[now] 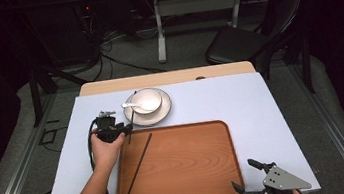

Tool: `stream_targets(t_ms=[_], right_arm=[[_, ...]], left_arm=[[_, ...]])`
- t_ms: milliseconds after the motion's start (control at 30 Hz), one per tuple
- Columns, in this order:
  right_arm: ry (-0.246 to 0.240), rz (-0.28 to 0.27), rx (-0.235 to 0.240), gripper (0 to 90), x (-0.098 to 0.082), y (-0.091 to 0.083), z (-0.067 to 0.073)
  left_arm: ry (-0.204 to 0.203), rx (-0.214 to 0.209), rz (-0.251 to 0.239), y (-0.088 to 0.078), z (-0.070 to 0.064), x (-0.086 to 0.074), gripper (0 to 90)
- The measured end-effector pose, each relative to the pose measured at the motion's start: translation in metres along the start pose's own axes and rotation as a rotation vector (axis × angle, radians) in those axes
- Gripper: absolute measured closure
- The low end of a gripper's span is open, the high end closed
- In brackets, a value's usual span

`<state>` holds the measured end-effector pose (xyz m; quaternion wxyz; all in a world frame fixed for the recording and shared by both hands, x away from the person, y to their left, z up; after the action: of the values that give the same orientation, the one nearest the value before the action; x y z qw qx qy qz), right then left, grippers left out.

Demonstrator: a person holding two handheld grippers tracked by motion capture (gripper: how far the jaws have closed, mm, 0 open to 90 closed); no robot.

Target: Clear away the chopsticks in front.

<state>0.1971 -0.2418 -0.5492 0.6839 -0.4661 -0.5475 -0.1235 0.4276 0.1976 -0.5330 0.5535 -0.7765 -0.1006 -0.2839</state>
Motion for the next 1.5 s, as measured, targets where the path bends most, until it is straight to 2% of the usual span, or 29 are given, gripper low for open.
stream_targets(t_ms=[100,333,467,800,1100,1500], right_arm=[[0.001,-0.001,0.0,14.4,0.0,0.0,0.0],[0.004,-0.002,0.001,14.4,0.0,-0.001,0.0],[0.004,-0.003,0.0,14.4,0.0,-0.001,0.0],[0.002,-0.004,0.004,14.4,0.0,-0.001,0.0],[0.003,-0.004,0.005,14.4,0.0,-0.002,0.0],[0.004,-0.003,0.004,14.4,0.0,-0.001,0.0]], left_arm=[[-0.009,0.006,0.019,0.003,-0.001,0.001,64.6],[-0.031,0.015,0.038,0.009,-0.001,0.002,70.0],[-0.066,0.008,0.054,0.011,-0.002,0.003,72.7],[-0.11,0.015,0.083,0.016,-0.005,0.006,79.6],[-0.143,0.024,0.076,0.016,-0.003,0.006,85.7],[-0.146,0.038,0.035,0.011,-0.002,0.005,86.0]])
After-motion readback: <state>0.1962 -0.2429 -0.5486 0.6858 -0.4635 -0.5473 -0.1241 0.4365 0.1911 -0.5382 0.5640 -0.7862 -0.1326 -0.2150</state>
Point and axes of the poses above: each handheld gripper's, and its own axes: y roughly forward along the jaws, x roughly out of its top, z roughly to its left, the point moved 1 cm from there along y, roughly forward along the jaws, and after that the axes turned 11 degrees about z, right-handed, at the moved point
